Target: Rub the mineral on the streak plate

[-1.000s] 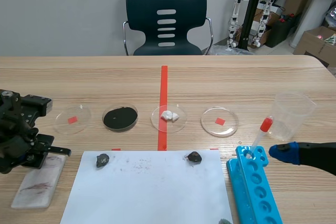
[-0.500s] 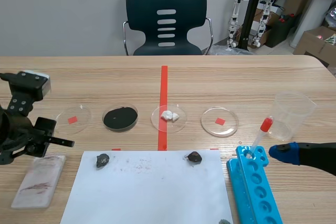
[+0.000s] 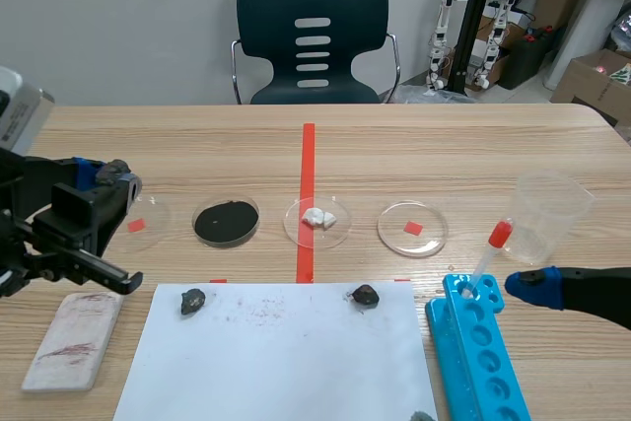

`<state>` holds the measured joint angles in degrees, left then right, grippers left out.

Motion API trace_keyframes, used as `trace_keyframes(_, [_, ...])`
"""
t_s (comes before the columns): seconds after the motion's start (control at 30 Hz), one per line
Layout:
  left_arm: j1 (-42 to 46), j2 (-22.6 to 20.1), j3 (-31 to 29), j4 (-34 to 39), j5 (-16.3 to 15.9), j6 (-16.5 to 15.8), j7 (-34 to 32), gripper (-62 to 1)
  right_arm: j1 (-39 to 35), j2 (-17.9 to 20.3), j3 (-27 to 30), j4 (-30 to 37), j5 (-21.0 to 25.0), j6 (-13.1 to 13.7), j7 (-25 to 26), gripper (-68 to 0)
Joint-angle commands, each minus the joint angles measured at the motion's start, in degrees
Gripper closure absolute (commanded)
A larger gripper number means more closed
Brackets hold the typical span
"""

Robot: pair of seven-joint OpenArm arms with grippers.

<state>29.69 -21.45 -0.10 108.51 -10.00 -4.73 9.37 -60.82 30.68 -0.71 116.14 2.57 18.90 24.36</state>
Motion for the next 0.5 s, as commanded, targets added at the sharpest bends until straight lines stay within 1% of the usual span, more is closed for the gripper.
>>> trace_keyframes(0.0, [2.1,-0.5,0.0,1.4,0.0,-0.1,-2.5,-13.0,0.2,0.3,0.4,0.5,0.6,0.0,1.0,-67.9])
trace_keyframes(0.07, [5.1,-0.5,0.0,2.8,0.4,-1.0,-5.0,-13.0,0.2,0.3,0.4,0.5,0.6,0.0,1.0,-67.9])
trace_keyframes(0.17, [9.4,-0.5,0.0,4.8,0.9,-1.1,-7.7,-13.0,0.2,0.3,0.4,0.5,0.6,0.0,1.0,-67.9])
trace_keyframes(0.23, [11.8,-0.5,0.0,6.0,3.2,-1.1,-8.6,-13.0,0.2,0.3,0.4,0.5,0.6,0.0,1.0,-67.9])
trace_keyframes(0.33, [14.3,-0.5,0.0,7.0,5.4,-1.1,-8.5,-13.0,0.2,0.3,0.4,0.5,0.6,0.0,1.0,-67.9])
trace_keyframes(0.4, [15.6,-0.5,0.0,7.3,6.5,-1.1,-8.6,-13.0,0.2,0.3,0.4,0.5,0.6,0.0,1.0,-67.9])
trace_keyframes(0.47, [17.0,-0.5,0.0,7.4,6.8,-1.1,-9.1,-13.0,0.2,0.3,0.4,0.5,0.6,0.0,1.0,-67.9])
